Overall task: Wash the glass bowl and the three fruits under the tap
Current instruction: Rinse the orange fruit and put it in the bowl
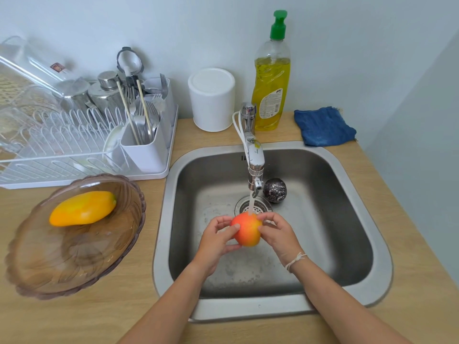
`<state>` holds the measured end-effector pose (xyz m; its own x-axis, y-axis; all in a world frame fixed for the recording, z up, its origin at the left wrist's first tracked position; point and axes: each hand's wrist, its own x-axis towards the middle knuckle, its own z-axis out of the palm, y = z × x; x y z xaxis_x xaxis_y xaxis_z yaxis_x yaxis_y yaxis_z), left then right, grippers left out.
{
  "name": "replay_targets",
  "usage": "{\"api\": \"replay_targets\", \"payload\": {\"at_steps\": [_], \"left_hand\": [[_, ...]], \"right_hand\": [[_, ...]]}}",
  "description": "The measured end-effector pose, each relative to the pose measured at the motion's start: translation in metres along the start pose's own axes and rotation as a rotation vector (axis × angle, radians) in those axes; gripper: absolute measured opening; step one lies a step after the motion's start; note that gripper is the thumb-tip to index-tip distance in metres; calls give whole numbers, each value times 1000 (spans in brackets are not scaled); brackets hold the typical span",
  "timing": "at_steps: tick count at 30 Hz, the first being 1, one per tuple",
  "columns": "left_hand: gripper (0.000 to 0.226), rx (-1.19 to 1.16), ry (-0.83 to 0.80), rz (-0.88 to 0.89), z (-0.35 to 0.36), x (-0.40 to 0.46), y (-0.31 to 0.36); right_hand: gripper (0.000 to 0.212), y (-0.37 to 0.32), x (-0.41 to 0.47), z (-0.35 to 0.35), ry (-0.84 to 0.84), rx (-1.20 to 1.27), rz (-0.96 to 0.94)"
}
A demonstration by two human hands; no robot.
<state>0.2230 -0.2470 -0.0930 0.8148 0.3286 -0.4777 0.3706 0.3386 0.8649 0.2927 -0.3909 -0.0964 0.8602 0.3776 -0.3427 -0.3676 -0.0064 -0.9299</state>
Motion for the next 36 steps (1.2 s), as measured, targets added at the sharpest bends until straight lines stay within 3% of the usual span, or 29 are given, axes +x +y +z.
{"api": "replay_targets", "payload": {"at_steps": [5, 13, 18, 25, 31, 36], "left_hand": [[40, -1, -37, 54, 2, 1, 0], [10, 75, 13, 171, -1, 3, -5], [27, 50, 68, 119, -1, 8, -6], [25, 31, -24, -55, -2, -2, 1], [27, -27, -61, 15, 1, -3, 2], [33, -134, -88, 53, 0, -1, 1]], "right_hand": [[42, 1, 3, -1, 17, 68, 47], [42, 2, 0, 3, -74, 170, 176], [44, 0, -1, 4, -68, 255, 185], [33, 5, 1, 3, -36, 61, 78], [32, -1, 1, 1, -17, 169, 110], [39, -2, -3, 2, -101, 155, 261]]}}
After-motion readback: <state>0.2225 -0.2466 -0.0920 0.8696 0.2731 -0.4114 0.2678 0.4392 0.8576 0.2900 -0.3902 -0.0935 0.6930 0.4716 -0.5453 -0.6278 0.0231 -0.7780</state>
